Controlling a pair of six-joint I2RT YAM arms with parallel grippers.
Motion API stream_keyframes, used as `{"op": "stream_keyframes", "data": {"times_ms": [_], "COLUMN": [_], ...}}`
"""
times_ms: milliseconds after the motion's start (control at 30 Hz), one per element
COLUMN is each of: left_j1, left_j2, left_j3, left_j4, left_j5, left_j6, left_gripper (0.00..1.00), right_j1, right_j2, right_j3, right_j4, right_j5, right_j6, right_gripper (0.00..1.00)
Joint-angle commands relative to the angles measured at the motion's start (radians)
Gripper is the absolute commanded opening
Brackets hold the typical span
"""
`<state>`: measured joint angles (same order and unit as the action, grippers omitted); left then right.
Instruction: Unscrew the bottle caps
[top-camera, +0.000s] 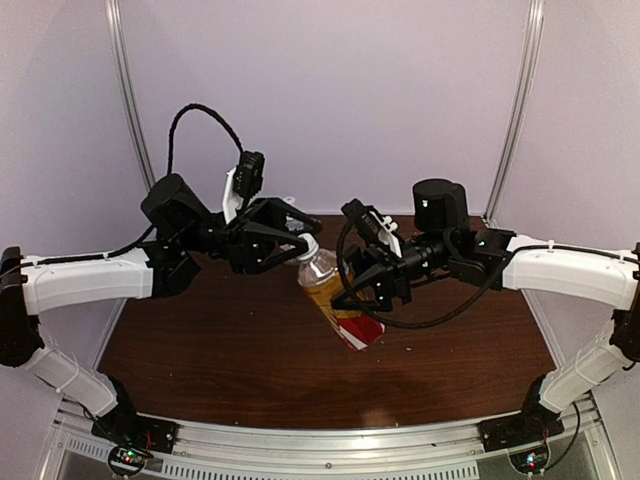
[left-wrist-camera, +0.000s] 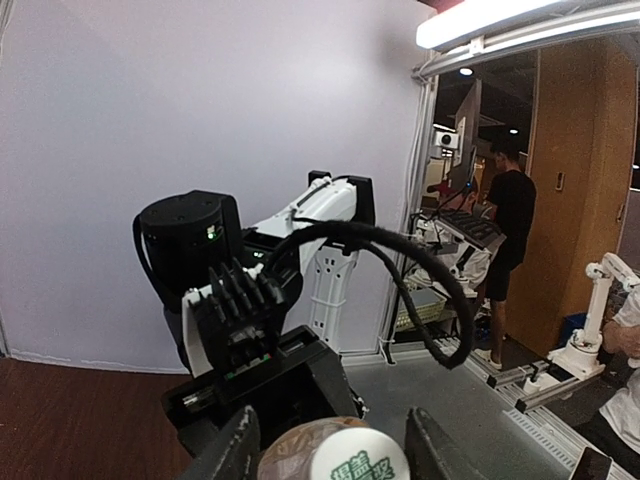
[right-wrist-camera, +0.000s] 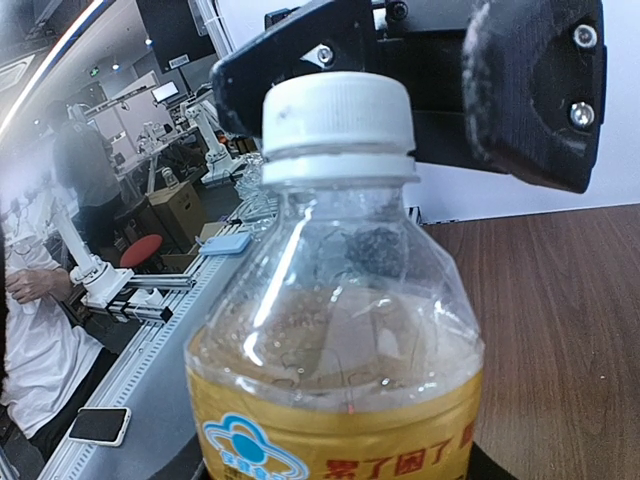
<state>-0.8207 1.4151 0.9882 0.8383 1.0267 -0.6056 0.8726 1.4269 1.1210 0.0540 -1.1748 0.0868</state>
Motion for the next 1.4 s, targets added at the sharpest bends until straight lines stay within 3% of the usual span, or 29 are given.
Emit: {"op": "stream_keyframes", "data": {"times_ms": [0, 400, 633, 800, 1033, 1233, 1367], "left_j1": [0.003, 0.003, -0.007, -0.055, -0.133, -0.144, -0.144], "left_j2": [-0.005, -0.025, -0.1, -0.146, -0.125, -0.091, -0.092], "left_j3": [-0.021, -0.037, -0.023, 0.023, 0.12, 0.173, 0.162], "left_j4": [0.058, 0.046, -0.203, -0.422, -0.631, -0.701, -0.674], "left_j5": [0.019, -0.02, -0.235, -0.508, -0.876, -0.956, -0.945], "left_j6": [-0.02, -0.034, 0.08, 0.14, 0.088, 0.06, 0.069], "left_gripper": [0.49, 0.24, 0.14, 0.14, 0.14, 0.2, 0.29], "right_j1": [-0.007, -0.029, -0.034, -0.032, -0.026, -0.016, -0.016], "right_j2": [-0.003, -0.014, -0.041, -0.065, -0.086, -0.095, -0.098], "right_j3": [0.02, 0.018, 0.039, 0.024, -0.016, -0.033, -0.038], "right_j4": [0.038, -0.008, -0.083, -0.068, -0.01, -0.006, -0.015], "right_j5": [-0.016, 0.097, 0.357, 0.532, 0.676, 0.716, 0.711], "right_j6": [0.008, -0.02, -0.061, -0.072, -0.074, -0.073, -0.074], "right_gripper": [0.55, 0.52, 0.52, 0.52, 0.52, 0.52, 0.52]}}
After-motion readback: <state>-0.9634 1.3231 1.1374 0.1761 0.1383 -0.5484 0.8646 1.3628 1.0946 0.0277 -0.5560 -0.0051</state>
